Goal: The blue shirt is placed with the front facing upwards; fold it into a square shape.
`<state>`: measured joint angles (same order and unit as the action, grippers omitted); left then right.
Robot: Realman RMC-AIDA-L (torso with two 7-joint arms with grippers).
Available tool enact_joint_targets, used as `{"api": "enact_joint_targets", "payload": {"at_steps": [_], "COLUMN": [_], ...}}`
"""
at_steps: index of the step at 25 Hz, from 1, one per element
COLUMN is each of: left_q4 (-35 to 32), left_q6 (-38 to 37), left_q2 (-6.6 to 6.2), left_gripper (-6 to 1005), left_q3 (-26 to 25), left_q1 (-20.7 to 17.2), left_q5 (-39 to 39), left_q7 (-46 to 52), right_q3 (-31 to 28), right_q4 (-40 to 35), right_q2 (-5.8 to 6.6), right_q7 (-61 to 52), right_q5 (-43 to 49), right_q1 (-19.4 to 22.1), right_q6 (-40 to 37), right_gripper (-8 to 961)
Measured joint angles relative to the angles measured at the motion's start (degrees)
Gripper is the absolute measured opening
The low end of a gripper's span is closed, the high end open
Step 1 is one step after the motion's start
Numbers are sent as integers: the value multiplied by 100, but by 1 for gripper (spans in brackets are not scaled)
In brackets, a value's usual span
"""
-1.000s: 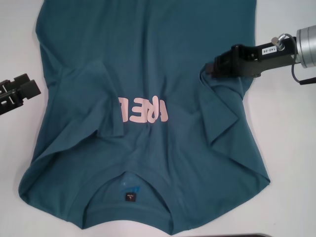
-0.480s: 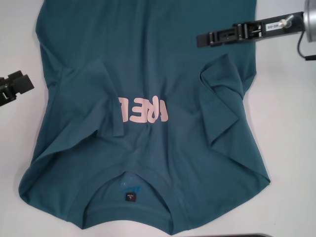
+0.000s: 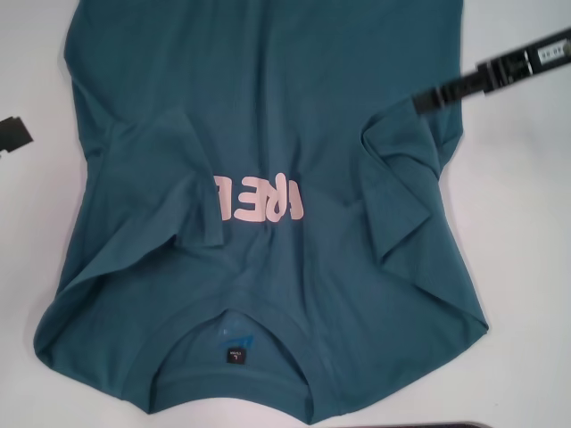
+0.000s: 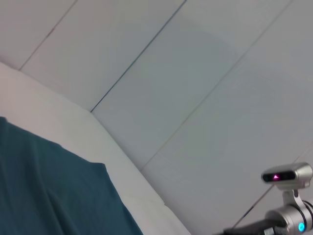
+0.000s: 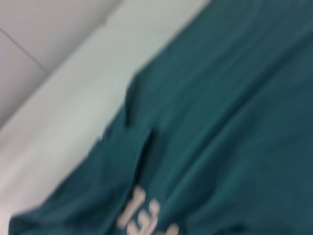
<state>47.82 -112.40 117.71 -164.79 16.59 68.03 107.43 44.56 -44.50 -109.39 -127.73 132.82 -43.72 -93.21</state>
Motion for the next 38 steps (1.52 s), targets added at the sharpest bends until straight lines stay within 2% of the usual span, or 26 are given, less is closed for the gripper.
{"api": "enact_joint_targets", "payload": {"at_steps": [3,8,14,19,33,38], "left_q4": [0,-1,-1,-1,-1,-1], "left_q6": [19,31,115,140,158,166], "left_q2": [-80,-144,-198,-259,-266,-266], "left_gripper": [735,736,736,736,736,736], "left_q3": [0,0,0,0,0,0], "left_q1": [2,49,39,19,5,0], "left_q5": [8,32,240,385,633,663], "left_q7": [250,536,850,1071,1148,1149], "right_q3": [94,353,580,746,1220,1056], "right_q4": [25,51,34,37,186,289], "right_q2": [-46,-169,-366,-459,-637,-635], "right_q7": [-128,-308,-268,-246,-555,-476], "right_q5": [338,648,900,924,931,221], "right_q1": [-72,-93,-102,-137,-173,-243], "right_q6": [-310,-462,-350,-153,257,3], "right_gripper": [729,733,733,733,733,733]}}
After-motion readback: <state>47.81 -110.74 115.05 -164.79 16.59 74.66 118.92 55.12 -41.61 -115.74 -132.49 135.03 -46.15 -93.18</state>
